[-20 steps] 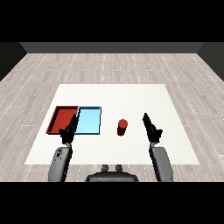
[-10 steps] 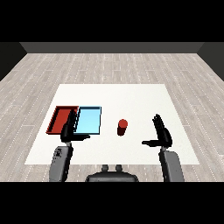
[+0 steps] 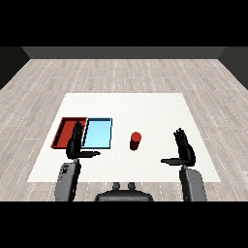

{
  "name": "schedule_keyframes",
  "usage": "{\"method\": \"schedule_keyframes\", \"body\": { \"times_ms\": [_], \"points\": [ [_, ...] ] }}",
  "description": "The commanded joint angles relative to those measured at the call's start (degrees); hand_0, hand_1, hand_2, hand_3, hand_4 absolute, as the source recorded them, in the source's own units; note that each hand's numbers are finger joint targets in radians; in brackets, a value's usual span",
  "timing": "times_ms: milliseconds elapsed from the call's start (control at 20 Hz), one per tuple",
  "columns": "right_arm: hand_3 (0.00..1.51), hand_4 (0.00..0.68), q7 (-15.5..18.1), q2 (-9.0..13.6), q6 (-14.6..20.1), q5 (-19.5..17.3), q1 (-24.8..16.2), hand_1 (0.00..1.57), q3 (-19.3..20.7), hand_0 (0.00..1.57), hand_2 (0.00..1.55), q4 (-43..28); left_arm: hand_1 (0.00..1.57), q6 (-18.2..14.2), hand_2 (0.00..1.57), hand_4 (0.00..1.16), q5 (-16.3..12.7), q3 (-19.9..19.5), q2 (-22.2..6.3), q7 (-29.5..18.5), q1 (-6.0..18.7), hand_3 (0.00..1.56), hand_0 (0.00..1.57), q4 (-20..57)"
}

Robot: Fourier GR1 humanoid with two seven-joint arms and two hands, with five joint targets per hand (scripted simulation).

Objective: Pick the red can and put it in the red box

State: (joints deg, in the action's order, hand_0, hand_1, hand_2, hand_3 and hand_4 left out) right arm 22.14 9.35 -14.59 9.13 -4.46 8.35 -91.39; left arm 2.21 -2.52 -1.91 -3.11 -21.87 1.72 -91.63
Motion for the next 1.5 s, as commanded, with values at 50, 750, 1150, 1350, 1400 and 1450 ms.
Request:
{"method": "schedule_keyframes", "body": {
  "times_ms": [50,750,1150,1350,1400,1450],
  "points": [
    [0.0,0.0,4.0,-0.2,-2.2,-0.2,-0.1,0.0,1.1,0.0,0.0,3.1,0.0,1.5,0.0,0.0,-0.5,-2.7,-1.8,-3.5,1.4,0.0,0.0,3.0],
    [0.0,0.0,-7.6,-2.6,0.1,1.2,9.0,0.0,-0.6,0.0,0.0,2.2,0.0,-2.9,0.0,0.0,2.8,-1.1,0.5,-2.7,2.5,0.0,0.0,3.4],
    [0.0,0.0,-4.0,-4.0,0.1,0.3,11.6,0.0,-1.0,0.0,0.0,11.0,0.0,-1.4,0.0,0.0,0.5,-1.6,0.5,-0.7,3.3,0.0,0.0,3.5],
    [0.0,0.0,-2.8,-6.2,1.3,-1.7,11.3,0.0,-3.6,0.0,0.0,12.8,0.0,0.6,0.0,0.0,0.1,-0.4,0.3,-1.7,-3.7,0.0,0.0,-2.2],
    [0.0,0.0,-5.6,-6.6,2.3,-0.3,13.7,0.0,-3.5,0.0,0.0,11.6,0.0,-1.0,0.0,0.0,0.3,-0.6,1.0,-0.3,0.0,0.0,0.0,0.3],
    [0.0,0.0,0.7,-9.1,2.7,-3.5,13.6,0.0,-5.3,0.0,0.0,17.7,0.0,1.8,0.0,0.0,-2.0,-3.2,-1.6,-1.4,0.6,0.0,0.0,0.5]
  ]
}}
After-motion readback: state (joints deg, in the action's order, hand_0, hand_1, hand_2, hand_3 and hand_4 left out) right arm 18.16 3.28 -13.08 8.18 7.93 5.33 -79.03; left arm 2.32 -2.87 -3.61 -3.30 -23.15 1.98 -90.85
